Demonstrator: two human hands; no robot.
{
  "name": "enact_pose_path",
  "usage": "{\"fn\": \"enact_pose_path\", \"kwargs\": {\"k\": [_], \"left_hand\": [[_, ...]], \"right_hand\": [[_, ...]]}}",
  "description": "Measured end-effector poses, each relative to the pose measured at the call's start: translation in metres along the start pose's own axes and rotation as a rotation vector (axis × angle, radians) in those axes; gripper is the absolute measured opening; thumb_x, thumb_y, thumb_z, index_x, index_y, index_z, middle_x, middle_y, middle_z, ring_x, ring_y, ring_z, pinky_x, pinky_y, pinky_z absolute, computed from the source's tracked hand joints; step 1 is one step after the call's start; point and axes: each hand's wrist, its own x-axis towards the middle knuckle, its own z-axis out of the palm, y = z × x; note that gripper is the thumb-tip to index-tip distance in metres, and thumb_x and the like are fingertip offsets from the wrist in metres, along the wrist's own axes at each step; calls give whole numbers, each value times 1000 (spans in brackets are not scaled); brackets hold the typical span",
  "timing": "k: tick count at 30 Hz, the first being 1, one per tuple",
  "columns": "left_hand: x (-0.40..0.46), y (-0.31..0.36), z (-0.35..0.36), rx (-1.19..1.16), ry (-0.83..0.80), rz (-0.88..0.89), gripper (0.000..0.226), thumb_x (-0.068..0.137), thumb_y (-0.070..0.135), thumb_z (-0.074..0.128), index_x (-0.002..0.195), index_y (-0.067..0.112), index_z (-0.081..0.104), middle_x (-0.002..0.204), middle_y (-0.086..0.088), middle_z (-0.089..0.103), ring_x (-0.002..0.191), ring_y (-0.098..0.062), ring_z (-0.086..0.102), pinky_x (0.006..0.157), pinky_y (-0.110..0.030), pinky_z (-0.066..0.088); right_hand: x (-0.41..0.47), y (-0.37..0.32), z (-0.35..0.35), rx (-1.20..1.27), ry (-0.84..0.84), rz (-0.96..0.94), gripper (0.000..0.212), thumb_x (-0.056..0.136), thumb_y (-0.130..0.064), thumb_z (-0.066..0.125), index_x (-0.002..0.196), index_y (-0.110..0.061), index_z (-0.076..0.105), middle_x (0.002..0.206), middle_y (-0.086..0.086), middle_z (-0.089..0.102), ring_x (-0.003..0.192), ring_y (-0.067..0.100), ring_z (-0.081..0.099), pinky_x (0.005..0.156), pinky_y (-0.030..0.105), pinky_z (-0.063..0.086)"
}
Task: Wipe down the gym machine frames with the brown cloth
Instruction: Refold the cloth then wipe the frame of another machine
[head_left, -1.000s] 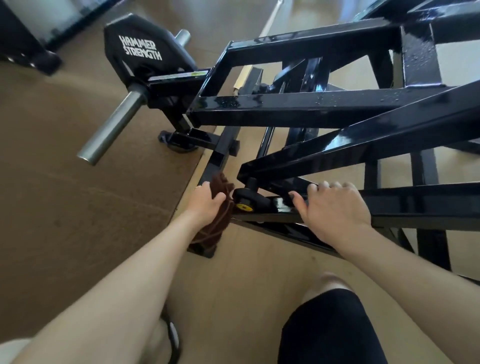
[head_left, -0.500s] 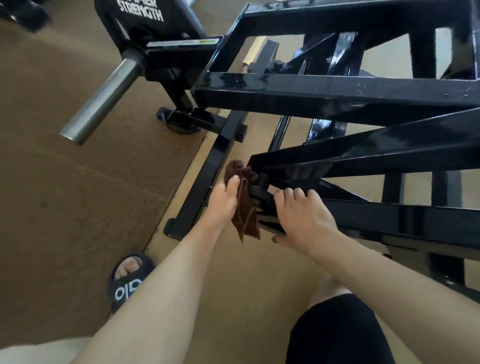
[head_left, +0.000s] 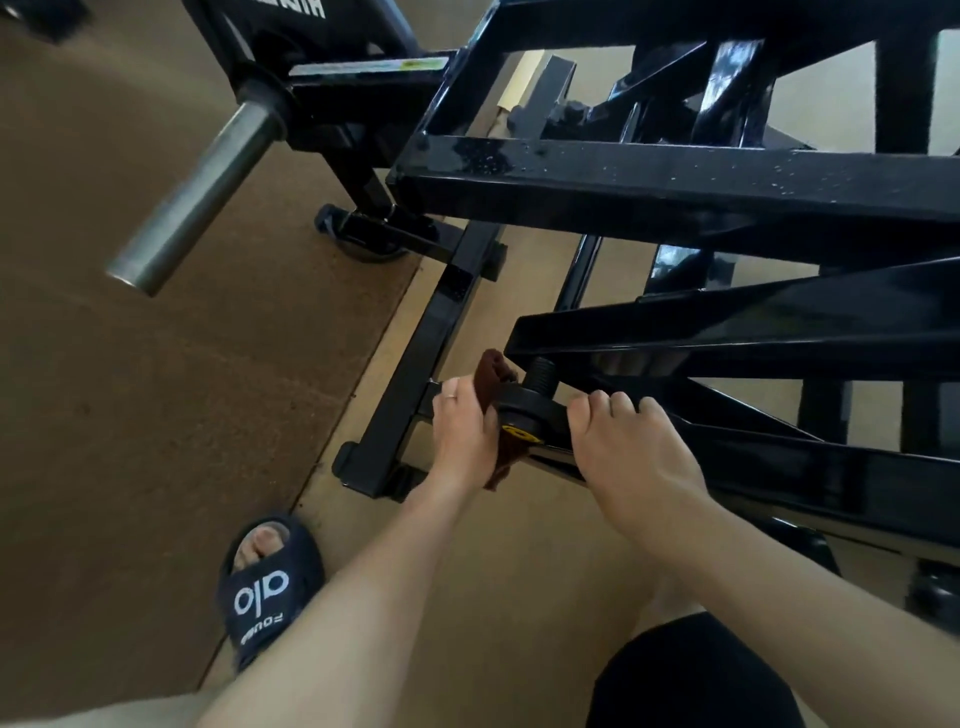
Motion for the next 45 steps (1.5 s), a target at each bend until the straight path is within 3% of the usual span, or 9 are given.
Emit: {"fn": "enact_pose_path", "kwargs": {"k": [6, 13, 17, 22, 26, 28, 32, 37, 45], "left_hand": [[27, 6, -2, 398, 94, 55, 35, 105, 34, 45, 126, 7, 50, 137, -13, 44, 121, -29, 41, 106, -41, 37], [12, 7, -13, 184, -28, 176, 9, 100, 16, 52, 106, 10, 55, 109, -3, 47, 99, -20, 40, 91, -39, 44], [8, -5, -12, 263, 27, 155, 21, 101, 27, 49, 114, 11, 52, 114, -2, 46, 97, -14, 35, 90, -31, 39], [19, -8, -16, 458, 66, 165, 36, 104, 38, 48, 120, 6, 53, 121, -11, 51, 106, -27, 47, 91, -39, 43], [21, -10, -33, 535, 67, 314, 32, 104, 36, 50, 118, 7, 53, 120, -13, 52, 104, -28, 50, 90, -38, 45], [27, -24, -53, 537, 137, 234, 28, 103, 32, 52, 117, 8, 51, 122, -12, 49, 104, -27, 49, 89, -37, 44], [36, -62, -82, 447, 113, -5, 37, 105, 38, 48, 126, 8, 48, 130, -15, 45, 111, -31, 48, 97, -45, 44], [45, -47, -58, 417, -6, 269, 31, 104, 38, 48, 123, 14, 51, 124, -9, 47, 107, -27, 45, 91, -43, 46], [120, -37, -51, 587, 81, 282, 39, 104, 37, 50, 132, 11, 44, 138, -17, 42, 116, -33, 45, 96, -43, 40]], "right_hand": [[1, 1, 0, -48, -11, -15, 62, 92, -17, 64, 141, -6, 27, 122, 12, 50, 106, 25, 54, 84, 35, 41], [-1, 2, -3, -83, 13, -30, 59, 92, -16, 63, 137, -1, 28, 120, 12, 50, 104, 24, 54, 83, 35, 40], [0, 2, 1, -64, 19, -25, 58, 92, -17, 63, 138, -3, 30, 119, 11, 51, 101, 23, 54, 80, 34, 39], [-1, 2, -4, 18, 36, -4, 53, 97, -25, 60, 138, -6, 32, 125, 9, 51, 110, 24, 55, 86, 35, 40], [6, -11, -20, 254, 296, -91, 64, 87, -32, 71, 140, -11, 42, 125, 8, 54, 113, 26, 56, 98, 37, 48], [24, -26, -28, 331, 433, -171, 58, 88, -40, 69, 135, -13, 48, 119, 5, 58, 107, 24, 58, 95, 37, 50], [62, -41, -29, 299, 383, -231, 36, 104, -48, 41, 112, -20, 63, 100, -3, 68, 90, 18, 65, 85, 32, 50], [77, -39, -9, 321, 577, -279, 26, 98, -28, 62, 76, -16, 66, 67, 0, 65, 60, 22, 63, 63, 34, 50], [83, -42, 5, 350, 683, -265, 30, 99, -28, 59, 71, -18, 60, 64, -3, 61, 57, 20, 60, 63, 33, 51]]}}
